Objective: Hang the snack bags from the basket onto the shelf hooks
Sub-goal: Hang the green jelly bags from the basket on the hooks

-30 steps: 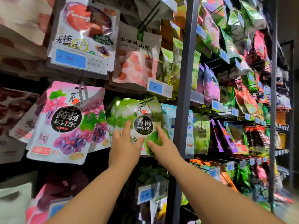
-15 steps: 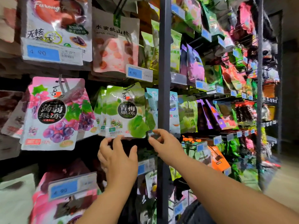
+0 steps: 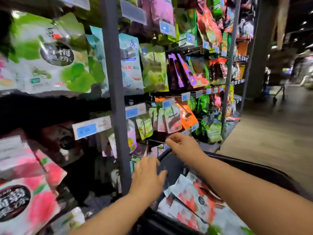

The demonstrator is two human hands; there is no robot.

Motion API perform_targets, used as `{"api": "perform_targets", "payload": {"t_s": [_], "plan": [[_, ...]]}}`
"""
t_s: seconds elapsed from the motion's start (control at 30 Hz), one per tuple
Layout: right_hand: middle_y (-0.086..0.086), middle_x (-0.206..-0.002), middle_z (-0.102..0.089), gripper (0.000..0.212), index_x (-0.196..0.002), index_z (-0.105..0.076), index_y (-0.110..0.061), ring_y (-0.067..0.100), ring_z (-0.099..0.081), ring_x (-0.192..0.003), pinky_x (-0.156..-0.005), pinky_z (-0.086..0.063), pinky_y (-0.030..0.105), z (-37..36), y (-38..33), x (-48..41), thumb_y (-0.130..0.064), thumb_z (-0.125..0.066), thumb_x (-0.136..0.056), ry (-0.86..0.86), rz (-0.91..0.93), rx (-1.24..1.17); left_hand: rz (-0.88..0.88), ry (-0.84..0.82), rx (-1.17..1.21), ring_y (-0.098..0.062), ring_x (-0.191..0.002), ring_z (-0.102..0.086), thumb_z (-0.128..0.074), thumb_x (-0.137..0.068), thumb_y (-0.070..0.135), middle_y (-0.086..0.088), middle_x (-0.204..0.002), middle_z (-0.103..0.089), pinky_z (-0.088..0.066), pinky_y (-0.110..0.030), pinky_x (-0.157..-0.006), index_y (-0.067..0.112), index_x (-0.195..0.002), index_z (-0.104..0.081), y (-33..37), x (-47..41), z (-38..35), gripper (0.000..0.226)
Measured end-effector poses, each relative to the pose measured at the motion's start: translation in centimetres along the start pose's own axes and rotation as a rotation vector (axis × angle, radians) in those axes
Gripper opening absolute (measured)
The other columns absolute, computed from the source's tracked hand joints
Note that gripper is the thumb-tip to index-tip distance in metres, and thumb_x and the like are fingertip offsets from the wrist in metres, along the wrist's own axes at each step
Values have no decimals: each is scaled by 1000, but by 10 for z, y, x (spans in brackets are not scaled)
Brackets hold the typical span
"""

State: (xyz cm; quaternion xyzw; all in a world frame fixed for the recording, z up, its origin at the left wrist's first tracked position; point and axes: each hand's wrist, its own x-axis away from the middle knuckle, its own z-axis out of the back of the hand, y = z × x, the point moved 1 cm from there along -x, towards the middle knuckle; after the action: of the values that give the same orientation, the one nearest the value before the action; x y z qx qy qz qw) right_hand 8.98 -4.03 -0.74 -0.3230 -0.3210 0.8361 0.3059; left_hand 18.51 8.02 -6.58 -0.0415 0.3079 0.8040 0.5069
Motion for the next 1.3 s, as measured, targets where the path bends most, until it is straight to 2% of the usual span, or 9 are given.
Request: {"api": "perform_targets", "payload": {"t_s": [0.1,0.2,0.33,0.47,0.6,0.87,1.03,1.17,1.3], "plan": [[-1,-86,-66,13,-89,-65,-22,22,-65,-88,-85,-53,38,2,54,13,-34,-63,-94,-16,-102,52,-64,-139,-48,-22,-119,-36,-53,-96,41,1,-118,-41,-31,-34,-101,20,-113,-47,0,6,-36,28],[2,-97,-71,17,-97,-72,-16,19,-64,-92,-88,-50,34,2,102,23,-31,-63,-94,-72,-168,156,-105,-239,-62,-23,-117,-37,-54,-96,42,3,-111,-41,-34,-36,-100,20,-111,-49,0,5,-58,27],[0,-90,-67,22,-99,-73,-14,13,-57,-84,-73,-40,26,3,146,36,-33,-61,-95,-174,-239,262,-140,-321,-43,-23,-118,-38,-53,-97,42,3,-108,-47,-37,-37,-98,20,-109,-52,5,-3,-76,25],[-7,-78,-62,20,-94,-69,-22,15,-60,-79,-70,-42,26,0,196,53,-41,-63,-93,-176,-378,263,-194,-433,-95,-22,-118,-39,-52,-97,46,3,-108,-48,-38,-35,-95,21,-113,-52,9,-1,-97,29],[-8,-90,-63,23,-102,-71,-23,15,-61,-88,-76,-45,28,10,223,66,-42,-61,-95,-314,-394,391,-255,-500,-158,-20,-115,-43,-52,-95,51,2,-113,-53,-39,-33,-95,20,-113,-54,12,4,-106,36],[-8,-95,-67,15,-96,-65,-31,14,-61,-87,-71,-46,29,30,248,98,-45,-61,-94,-202,-551,438,-219,-658,-136,-16,-112,-42,-50,-95,55,7,-104,-48,-42,-34,-91,25,-103,-48,11,34,-108,31],[-6,-96,-66,14,-96,-68,-26,13,-60,-86,-74,-50,30,35,251,130,-39,-64,-92,-149,-643,425,-224,-658,-98,-18,-109,-42,-50,-96,50,4,-105,-52,-40,-33,-89,19,-102,-51,14,58,-109,31],[-2,-107,-63,25,-108,-66,-22,18,-58,-97,-83,-48,30,36,245,141,-40,-65,-91,-249,-667,487,-233,-581,-95,-18,-110,-42,-48,-97,50,5,-98,-50,-36,-30,-84,19,-105,-51,14,64,-103,32],[1,-106,-64,33,-109,-65,-20,17,-58,-95,-85,-50,31,33,235,145,-45,-68,-87,-327,-702,524,-235,-526,-114,-20,-112,-43,-49,-97,50,3,-105,-53,-40,-34,-91,17,-107,-53,17,64,-95,34]]}}
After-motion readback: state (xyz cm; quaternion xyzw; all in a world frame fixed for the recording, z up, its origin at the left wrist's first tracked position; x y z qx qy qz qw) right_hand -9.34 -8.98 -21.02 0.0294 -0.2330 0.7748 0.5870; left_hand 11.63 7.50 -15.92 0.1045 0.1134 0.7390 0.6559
